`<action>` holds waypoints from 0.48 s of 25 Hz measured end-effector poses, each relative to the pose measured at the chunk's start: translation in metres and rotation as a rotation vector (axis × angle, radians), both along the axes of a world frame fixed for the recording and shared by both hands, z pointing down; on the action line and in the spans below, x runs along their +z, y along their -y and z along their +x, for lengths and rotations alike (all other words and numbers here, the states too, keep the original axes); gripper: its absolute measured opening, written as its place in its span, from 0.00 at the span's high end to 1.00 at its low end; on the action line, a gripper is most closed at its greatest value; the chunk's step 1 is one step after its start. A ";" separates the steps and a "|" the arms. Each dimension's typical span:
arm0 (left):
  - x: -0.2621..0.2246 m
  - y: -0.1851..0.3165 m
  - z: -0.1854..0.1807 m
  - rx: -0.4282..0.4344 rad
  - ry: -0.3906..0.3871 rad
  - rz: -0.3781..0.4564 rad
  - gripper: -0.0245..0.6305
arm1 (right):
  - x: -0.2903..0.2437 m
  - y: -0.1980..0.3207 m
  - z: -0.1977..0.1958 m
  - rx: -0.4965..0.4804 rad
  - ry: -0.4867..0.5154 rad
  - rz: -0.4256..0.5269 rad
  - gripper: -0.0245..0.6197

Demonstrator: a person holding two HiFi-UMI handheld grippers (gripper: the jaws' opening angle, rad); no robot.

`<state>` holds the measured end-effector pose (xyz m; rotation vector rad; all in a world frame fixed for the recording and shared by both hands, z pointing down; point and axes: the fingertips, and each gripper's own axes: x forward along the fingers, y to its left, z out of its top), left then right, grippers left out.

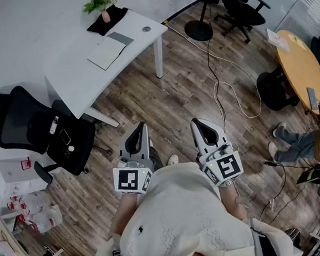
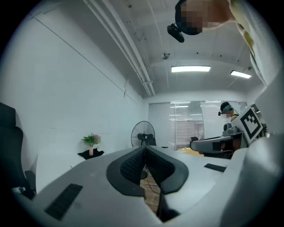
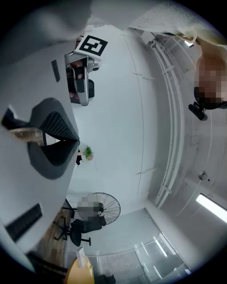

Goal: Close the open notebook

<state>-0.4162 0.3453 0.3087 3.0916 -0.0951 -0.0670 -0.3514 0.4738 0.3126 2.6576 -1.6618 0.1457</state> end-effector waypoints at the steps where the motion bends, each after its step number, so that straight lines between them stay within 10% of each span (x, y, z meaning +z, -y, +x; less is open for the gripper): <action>1: -0.001 -0.001 0.000 0.002 -0.003 -0.001 0.94 | 0.000 -0.002 -0.001 0.002 -0.001 -0.004 0.96; 12: -0.001 -0.019 0.007 0.042 0.009 0.020 0.94 | -0.001 -0.005 -0.002 0.007 -0.003 -0.012 0.96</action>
